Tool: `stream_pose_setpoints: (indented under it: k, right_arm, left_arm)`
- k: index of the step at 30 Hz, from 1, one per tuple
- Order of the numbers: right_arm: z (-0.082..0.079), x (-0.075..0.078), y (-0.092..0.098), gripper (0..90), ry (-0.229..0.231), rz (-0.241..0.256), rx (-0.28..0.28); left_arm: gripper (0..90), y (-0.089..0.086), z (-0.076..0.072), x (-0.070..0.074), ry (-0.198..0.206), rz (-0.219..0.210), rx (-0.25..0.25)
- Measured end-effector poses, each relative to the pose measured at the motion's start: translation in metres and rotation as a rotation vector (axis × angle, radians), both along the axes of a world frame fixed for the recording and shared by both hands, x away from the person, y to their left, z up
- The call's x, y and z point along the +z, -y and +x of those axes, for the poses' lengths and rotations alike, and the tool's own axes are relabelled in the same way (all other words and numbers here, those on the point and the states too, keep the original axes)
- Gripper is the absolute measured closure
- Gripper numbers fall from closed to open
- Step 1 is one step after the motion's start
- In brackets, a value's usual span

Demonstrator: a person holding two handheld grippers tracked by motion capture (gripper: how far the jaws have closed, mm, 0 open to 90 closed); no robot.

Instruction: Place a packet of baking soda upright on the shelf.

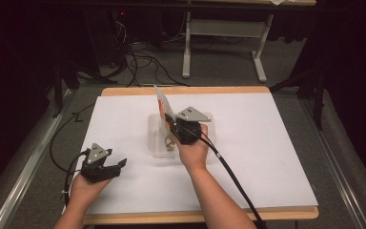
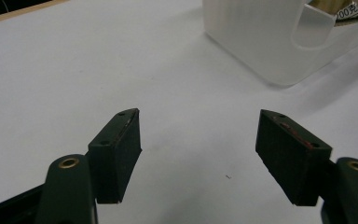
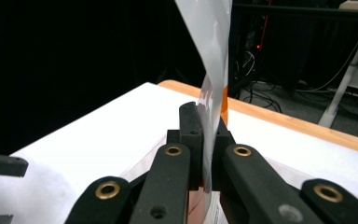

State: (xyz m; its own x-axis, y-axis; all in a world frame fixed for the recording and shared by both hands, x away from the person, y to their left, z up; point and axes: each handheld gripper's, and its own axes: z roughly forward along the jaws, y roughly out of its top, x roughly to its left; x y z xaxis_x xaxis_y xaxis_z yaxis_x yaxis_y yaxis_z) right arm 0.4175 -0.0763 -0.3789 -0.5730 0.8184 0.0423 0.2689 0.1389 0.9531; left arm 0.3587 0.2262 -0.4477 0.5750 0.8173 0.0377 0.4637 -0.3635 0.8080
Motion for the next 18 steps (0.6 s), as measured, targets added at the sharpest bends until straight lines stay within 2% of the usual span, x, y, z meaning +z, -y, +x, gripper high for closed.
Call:
stream_pose_setpoints:
  k: [4,18]
  right_arm:
    - [0.000,-0.004,0.001,90.0,-0.018,0.016,0.000]
    - [-0.006,-0.015,0.005,89.1,-0.032,0.028,0.003]
  left_arm:
    - [31.3,0.000,0.000,0.000,0.004,-0.001,0.002]
    - [31.3,0.001,0.000,0.000,0.006,0.000,0.001]
